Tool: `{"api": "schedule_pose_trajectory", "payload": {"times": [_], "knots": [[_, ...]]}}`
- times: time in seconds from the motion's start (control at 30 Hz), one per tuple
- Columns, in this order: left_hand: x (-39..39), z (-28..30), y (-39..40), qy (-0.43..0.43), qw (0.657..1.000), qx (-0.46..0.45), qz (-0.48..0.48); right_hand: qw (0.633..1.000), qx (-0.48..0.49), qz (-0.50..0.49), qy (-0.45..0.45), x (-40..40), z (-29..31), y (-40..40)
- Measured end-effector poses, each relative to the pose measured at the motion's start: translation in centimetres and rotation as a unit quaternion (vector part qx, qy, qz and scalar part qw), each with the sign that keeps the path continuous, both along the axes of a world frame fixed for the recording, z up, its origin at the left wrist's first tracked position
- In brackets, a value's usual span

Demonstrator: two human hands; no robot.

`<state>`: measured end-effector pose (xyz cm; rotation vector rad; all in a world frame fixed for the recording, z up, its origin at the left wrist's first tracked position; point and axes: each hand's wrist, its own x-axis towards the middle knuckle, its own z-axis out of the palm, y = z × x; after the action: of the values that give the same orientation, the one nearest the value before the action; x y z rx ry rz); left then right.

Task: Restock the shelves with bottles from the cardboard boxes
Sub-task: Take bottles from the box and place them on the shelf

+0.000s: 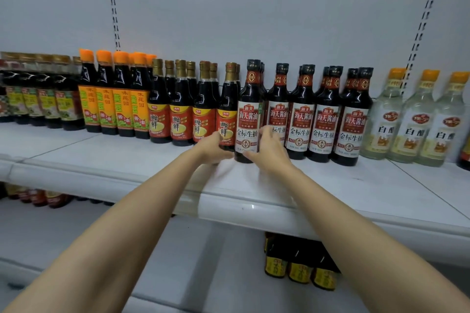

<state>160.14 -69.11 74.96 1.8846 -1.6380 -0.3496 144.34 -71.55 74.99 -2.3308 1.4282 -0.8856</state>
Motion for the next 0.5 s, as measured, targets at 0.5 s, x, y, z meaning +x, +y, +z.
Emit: {"api": "schedule_pose_trajectory", "payload": {"times": [0.5], "knots": [[11.6, -3.0, 17.7, -0.135, 0.929, -0.081, 0.334, 0.922, -0.031, 0.384, 0.045, 15.5, -2.0, 12.4]]}}
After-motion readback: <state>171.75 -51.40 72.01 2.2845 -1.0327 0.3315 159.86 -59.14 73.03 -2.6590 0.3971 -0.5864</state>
